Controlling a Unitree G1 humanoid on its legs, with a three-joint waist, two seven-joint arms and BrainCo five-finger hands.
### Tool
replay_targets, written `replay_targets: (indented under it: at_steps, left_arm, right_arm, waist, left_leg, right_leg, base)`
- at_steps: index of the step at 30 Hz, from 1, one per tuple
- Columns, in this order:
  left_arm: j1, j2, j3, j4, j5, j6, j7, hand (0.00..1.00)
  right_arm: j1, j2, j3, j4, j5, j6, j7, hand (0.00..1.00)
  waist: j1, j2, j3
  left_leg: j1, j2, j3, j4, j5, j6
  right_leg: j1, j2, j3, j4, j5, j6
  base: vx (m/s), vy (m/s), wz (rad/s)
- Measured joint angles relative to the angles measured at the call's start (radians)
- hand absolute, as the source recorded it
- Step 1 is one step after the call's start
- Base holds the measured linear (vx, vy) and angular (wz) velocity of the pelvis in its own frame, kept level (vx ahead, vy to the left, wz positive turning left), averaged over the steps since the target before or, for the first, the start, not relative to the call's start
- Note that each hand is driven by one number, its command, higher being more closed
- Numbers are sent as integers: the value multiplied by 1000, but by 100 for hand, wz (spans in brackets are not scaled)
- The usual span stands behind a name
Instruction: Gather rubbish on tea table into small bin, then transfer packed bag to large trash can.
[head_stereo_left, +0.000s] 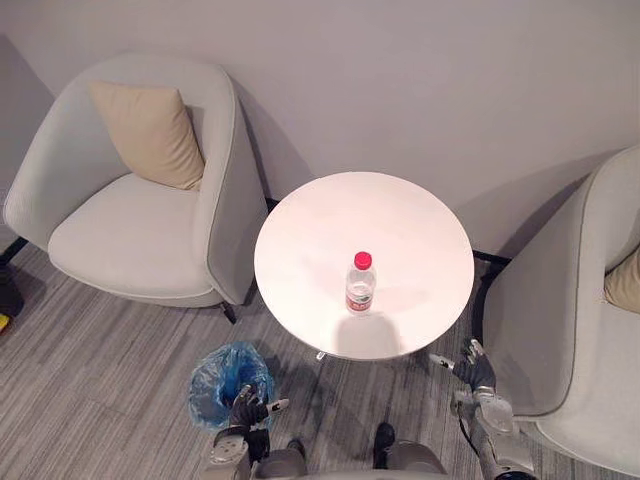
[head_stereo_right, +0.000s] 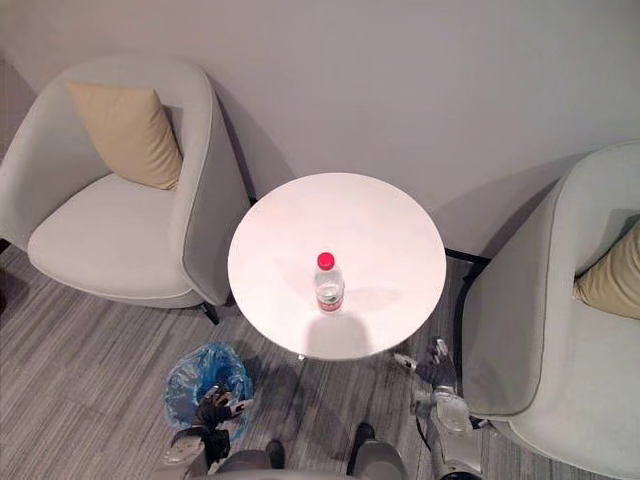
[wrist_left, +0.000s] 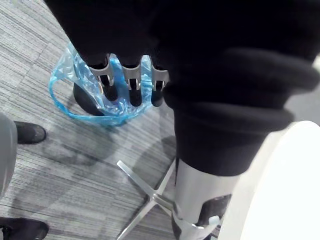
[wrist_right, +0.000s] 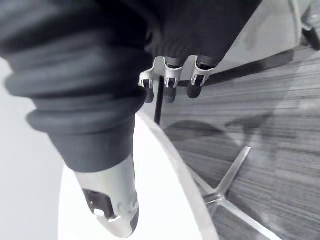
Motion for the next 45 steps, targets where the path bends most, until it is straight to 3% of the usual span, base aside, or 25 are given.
replay_targets:
  at_steps: [13,20,23,34,45]
  left_arm:
    - [53,1,-1,-8,22,-15,-18,0]
    - [56,0,-1,-8,29,-18,-18,0]
    - [56,0,-1,-9,28,-22,-19,0]
    - [68,-1,1,-14,23,-46,-19,0]
    - [66,-1,1,-41,7,-63,-18,0]
  right_arm:
    - [2,-13,120,-184,-88,-37,33,0]
    - [-29,-15,157,-184,-94,-38,30,0]
    - [-59,-21,165,-183,-95,-38,28,0]
    - [-162,-35,183,-121,-98,-38,-2,0]
    - [-280,-44,182,-48,-83,-38,-39,0]
  waist:
    - [21,-4,-14]
    - [26,4,-30]
    - [46,5,-30]
    - [71,8,-29]
    - [98,19,8]
  left_leg:
    - [-22,-1,-26,-41,25,-2]
    - [-29,-3,-49,-54,36,-5]
    - [-34,-5,-51,-53,36,-5]
    - [-96,-14,-92,-54,51,-3]
    - [-144,-30,-123,-63,89,-10]
  right_leg:
    - [7,-3,-26,-54,31,4]
    - [3,-5,-55,-66,30,4]
    - [2,-3,-60,-70,30,4]
    - [-19,-11,-105,-87,33,6]
    - [-53,-29,-147,-86,37,5]
  base:
    - [-57,-11,6]
    - [68,-11,11]
    - [49,-9,3]
    - [-21,-1,13]
    - [-3,0,13]
